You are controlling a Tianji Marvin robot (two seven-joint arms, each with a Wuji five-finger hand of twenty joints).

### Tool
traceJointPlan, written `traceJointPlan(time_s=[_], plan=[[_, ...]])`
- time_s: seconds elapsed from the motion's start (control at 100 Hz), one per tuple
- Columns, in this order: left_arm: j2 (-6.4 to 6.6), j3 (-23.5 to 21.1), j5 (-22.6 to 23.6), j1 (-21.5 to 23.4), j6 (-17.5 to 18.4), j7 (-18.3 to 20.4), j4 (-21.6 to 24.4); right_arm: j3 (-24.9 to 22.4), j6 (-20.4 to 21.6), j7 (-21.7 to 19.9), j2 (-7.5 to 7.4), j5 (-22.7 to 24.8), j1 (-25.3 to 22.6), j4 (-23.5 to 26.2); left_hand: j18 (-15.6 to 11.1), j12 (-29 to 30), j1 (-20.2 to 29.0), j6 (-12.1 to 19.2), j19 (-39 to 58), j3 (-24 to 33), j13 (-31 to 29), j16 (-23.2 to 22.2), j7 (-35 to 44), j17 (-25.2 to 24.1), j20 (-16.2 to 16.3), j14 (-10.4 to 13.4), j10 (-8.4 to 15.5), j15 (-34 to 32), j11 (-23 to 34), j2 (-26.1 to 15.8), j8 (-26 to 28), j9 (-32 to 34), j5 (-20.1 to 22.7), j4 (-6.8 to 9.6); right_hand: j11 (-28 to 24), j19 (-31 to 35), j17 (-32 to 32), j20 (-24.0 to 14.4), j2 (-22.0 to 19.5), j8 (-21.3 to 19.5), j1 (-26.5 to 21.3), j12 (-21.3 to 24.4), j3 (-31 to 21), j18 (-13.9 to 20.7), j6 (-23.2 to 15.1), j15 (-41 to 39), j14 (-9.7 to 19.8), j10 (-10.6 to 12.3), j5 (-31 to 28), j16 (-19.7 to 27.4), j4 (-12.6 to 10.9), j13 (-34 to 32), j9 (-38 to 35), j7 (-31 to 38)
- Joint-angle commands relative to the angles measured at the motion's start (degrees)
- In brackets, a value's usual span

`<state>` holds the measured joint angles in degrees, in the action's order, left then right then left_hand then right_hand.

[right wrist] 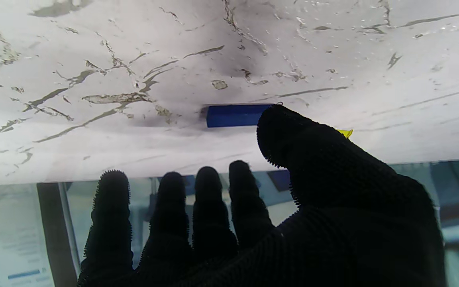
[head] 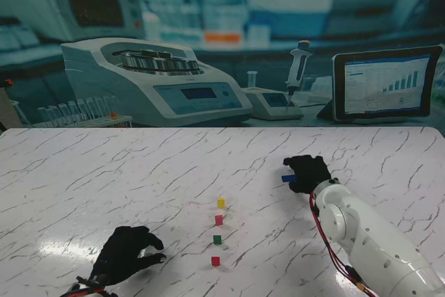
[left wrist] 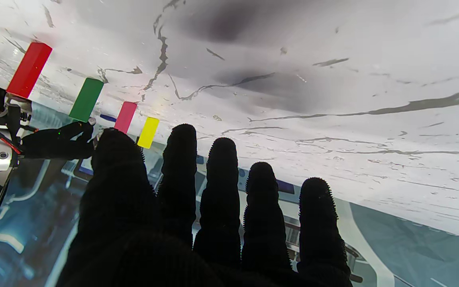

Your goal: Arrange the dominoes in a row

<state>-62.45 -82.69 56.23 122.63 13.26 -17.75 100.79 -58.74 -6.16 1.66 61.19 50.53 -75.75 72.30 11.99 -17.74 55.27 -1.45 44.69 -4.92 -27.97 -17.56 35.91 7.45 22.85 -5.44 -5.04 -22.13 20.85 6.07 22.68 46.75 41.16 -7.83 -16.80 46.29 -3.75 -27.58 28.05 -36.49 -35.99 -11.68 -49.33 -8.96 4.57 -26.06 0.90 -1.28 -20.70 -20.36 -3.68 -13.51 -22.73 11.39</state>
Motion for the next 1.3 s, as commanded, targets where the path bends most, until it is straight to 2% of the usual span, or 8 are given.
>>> traceJointPlan(time_s=[0.0, 0.39, 0.62, 0.96, 1.14, 1.2, 1.26, 1.29], plan=[[-0.18, 0.01, -0.23, 0.59, 0.86, 0.72, 0.3, 0.86, 0.0, 0.61, 0.42, -0.48, 0.43, -1.0, 0.41, -1.01, 0.2, 1.6, 1.76, -0.81, -1.08, -0.65, 0.29, -0.36, 0.88, 1.51, 1.37, -0.33, 0.68, 1.06, -0.24, 0.59, 0.38, -0.78, 0.78, -0.54, -0.41, -0.8, 0.75, 1.07, -0.9, 0.65, -1.37, -1.48, -1.25, 0.23, 1.55, 0.95, 1.33, 0.8, 2.72, 1.73, 2.3, -0.82], [-0.22, -0.18, -0.84, 1.01, 0.34, 1.58, 0.91, 4.85, 0.12, 3.02, 1.05, -2.25, 3.48, -5.38, 0.39, -1.02, 0.26, 1.57, 1.82, -0.81, -1.11, -0.65, 0.43, -0.35, 0.91, 1.5, 1.27, -0.38, 0.75, 1.0, -0.32, 0.59, 0.32, -0.78, 0.09, 0.16, -0.87, -1.16, -0.08, 1.27, -2.0, 0.49, -1.7, -1.24, -3.03, -0.61, 2.24, 2.3, 0.03, 0.98, 3.65, 0.75, 1.05, 0.47], [-0.28, -0.29, -1.08, 1.21, 0.25, 1.56, 0.99, 5.62, 0.18, 3.28, 1.26, -3.23, 4.05, -6.44, 0.4, -1.02, 0.17, 1.58, 1.86, -0.83, -1.04, -0.65, 0.47, -0.33, 0.92, 1.49, 1.23, -0.39, 0.76, 0.93, -0.34, 0.63, 0.35, -0.77, -0.54, 0.68, -1.03, -1.03, -3.01, 1.4, -3.7, 0.2, 0.95, -1.12, -4.37, -0.82, 2.68, 3.19, -1.7, 1.18, 4.0, -0.02, -0.59, 2.63], [-0.31, -0.37, -1.15, 1.26, 0.24, 1.43, 0.97, 6.16, 0.97, 4.58, 1.42, -3.66, 4.34, -8.23, 0.45, -1.04, 0.16, 1.65, 1.89, -0.8, -1.06, -0.65, 0.54, -0.33, 0.94, 1.52, 1.27, -0.39, 0.78, 0.81, -0.33, 0.63, 0.36, -0.78, -2.95, 1.45, -1.92, -0.91, -4.85, 0.12, -5.87, -0.9, 2.61, -1.21, -7.44, -2.24, 3.11, 4.51, -7.34, 0.93, 3.8, -2.61, -5.69, 7.76], [-0.33, -0.4, -1.21, 1.18, 0.31, 1.37, 0.92, 6.41, 1.63, 6.32, 1.58, -3.5, 4.28, -9.22, 0.48, -1.07, 0.07, 1.68, 1.91, -0.83, -1.12, -0.66, 0.62, -0.34, 0.95, 1.47, 1.33, -0.4, 0.83, 0.6, -0.31, 0.67, 0.36, -0.82, -5.38, 2.58, -3.0, -0.69, -3.67, -2.14, -6.36, -2.13, 2.16, -1.4, -9.33, -2.66, 3.41, 5.05, -12.01, 0.9, 4.28, -4.94, -10.2, 14.2], [-0.33, -0.4, -1.23, 1.13, 0.37, 1.33, 0.87, 6.59, 1.83, 7.31, 1.71, -3.55, 4.24, -9.72, 0.51, -1.07, 0.01, 1.69, 1.94, -0.85, -1.17, -0.68, 0.68, -0.34, 0.97, 1.42, 1.16, -0.44, 0.81, 0.53, -0.28, 0.61, 0.41, -0.82, -6.33, 3.36, -3.17, -0.16, -2.08, 0.18, -6.45, -2.72, 1.47, -1.44, -9.94, -2.92, 3.37, 5.02, -12.09, 0.57, 6.01, -5.7, -11.37, 18.63], [-0.34, -0.41, -1.27, 1.1, 0.41, 1.33, 0.84, 6.78, 2.13, 8.56, 1.91, -3.66, 4.18, -10.31, 0.5, -1.08, 0.01, 1.63, 1.97, -0.84, -1.12, -0.68, 0.69, -0.32, 0.98, 1.48, 1.23, -0.43, 0.84, 0.51, -0.28, 0.68, 0.4, -0.81, -7.1, 3.85, -3.41, -0.15, -0.81, -0.09, -6.72, -3.04, 1.47, -1.59, -10.65, -3.36, 3.26, 5.14, -12.57, 0.33, 6.74, -6.38, -12.69, 21.08], [-0.34, -0.41, -1.29, 1.09, 0.43, 1.32, 0.82, 6.85, 2.25, 9.01, 1.98, -3.73, 4.12, -10.49, 0.51, -1.08, 0.04, 1.66, 1.97, -0.83, -1.11, -0.69, 0.71, -0.35, 0.98, 1.44, 1.2, -0.43, 0.84, 0.54, -0.27, 0.66, 0.42, -0.81, -7.78, 4.29, -3.42, 0.06, -0.07, 1.48, -7.0, -3.35, 1.21, -1.7, -11.18, -3.58, 3.19, 5.22, -12.57, 0.11, 7.55, -6.75, -13.56, 24.18]])
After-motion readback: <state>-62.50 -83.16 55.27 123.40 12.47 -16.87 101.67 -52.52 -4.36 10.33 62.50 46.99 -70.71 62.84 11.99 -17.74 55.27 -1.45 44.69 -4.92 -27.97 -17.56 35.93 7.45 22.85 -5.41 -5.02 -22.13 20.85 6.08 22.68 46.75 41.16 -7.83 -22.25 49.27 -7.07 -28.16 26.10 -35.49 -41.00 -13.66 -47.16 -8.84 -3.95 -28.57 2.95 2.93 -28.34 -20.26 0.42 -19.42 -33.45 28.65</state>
